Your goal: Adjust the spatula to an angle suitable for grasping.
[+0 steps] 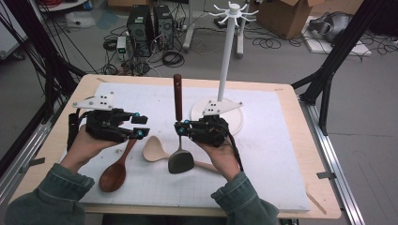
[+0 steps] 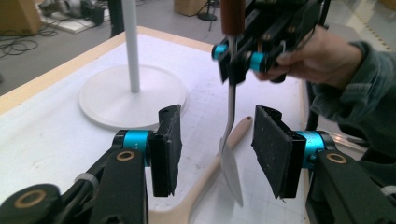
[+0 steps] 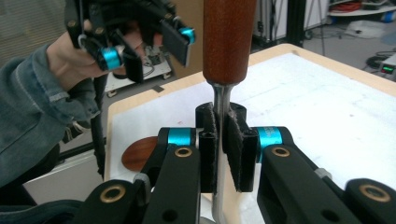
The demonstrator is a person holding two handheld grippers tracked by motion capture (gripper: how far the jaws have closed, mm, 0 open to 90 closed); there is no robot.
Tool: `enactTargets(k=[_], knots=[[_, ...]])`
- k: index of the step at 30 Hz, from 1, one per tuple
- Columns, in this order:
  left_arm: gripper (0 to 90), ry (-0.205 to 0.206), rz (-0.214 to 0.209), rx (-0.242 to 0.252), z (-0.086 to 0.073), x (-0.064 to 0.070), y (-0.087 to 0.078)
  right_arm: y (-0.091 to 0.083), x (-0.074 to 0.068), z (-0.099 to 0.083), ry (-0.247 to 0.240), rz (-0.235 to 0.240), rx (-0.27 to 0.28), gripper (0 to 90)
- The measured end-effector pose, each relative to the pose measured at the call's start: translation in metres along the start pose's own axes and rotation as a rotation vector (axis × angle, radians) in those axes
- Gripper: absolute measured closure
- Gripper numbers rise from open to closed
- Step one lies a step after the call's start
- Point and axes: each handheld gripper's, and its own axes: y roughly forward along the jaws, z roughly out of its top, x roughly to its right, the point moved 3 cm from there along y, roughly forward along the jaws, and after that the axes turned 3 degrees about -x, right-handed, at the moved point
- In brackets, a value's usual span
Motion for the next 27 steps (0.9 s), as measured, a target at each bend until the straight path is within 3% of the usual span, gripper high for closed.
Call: enactTargets(k=[13,27], knots=[[42.3,-0.002,0.09,-0.011,-0.02,0.003,-0.011,-0.024,0.018,0.015,0.008,-0.091,-0.002,84.2],[39.7,-0.003,0.151,0.0,-0.037,0.003,-0.026,-0.044,0.034,0.03,0.01,-0.148,0.009,84.2]])
